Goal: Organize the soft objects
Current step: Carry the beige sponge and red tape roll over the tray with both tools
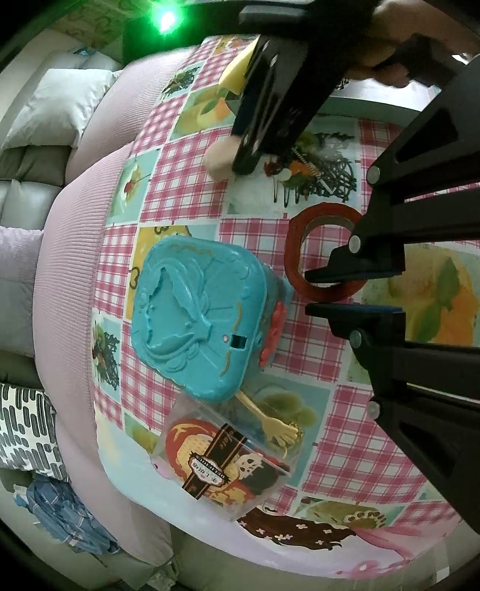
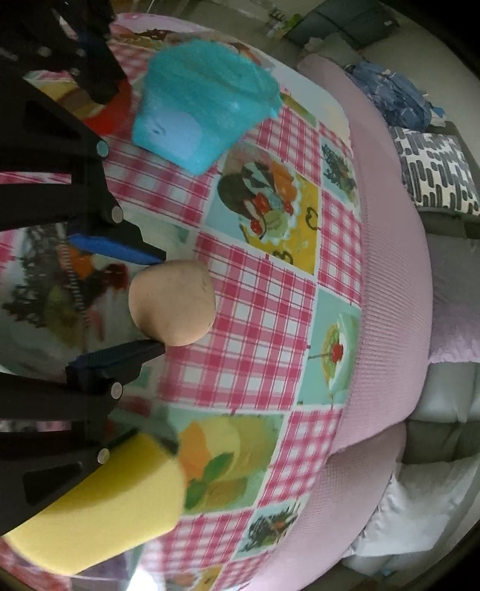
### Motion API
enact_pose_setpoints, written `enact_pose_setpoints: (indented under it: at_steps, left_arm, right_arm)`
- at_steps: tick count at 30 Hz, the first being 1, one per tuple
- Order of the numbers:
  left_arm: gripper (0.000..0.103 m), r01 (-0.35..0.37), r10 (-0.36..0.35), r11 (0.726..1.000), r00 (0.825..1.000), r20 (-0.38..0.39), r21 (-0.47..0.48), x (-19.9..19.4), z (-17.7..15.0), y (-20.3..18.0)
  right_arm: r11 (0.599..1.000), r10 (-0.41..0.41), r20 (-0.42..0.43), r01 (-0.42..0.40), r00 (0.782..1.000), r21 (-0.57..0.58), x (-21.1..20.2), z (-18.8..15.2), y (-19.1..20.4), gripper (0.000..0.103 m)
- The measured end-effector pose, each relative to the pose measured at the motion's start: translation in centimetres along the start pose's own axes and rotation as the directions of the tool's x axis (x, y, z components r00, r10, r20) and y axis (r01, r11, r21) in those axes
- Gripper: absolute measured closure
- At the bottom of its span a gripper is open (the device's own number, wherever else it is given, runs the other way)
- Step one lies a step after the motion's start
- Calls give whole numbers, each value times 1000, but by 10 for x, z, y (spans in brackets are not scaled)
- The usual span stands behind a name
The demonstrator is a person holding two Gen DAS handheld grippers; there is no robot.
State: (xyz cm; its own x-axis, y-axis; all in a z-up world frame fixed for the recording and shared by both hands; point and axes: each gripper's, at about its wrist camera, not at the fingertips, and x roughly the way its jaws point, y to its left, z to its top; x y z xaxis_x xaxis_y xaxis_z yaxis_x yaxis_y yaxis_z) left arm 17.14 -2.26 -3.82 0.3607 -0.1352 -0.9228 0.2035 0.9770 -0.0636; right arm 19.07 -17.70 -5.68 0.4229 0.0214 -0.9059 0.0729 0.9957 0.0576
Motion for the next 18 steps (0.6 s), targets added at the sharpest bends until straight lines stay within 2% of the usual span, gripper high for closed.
enact_pose_setpoints:
  at_steps: [5,14,18]
  left_arm:
    - [92,-5,4,1000,1000,17,28,-5,-3,-9]
    - [92,21,-31,993,996,87,120,-32,-9,-41]
    - [92,62,-81,984,991,107,168,-44,-11,-58]
  right_arm:
    - [999,7,33,-8,999,40,-33,-15,-6,58]
    - [993,-57,96,46,994,112,-93,-54,-30,58]
    - [987,-67,108,49,992,156,-105,-70,-41,58]
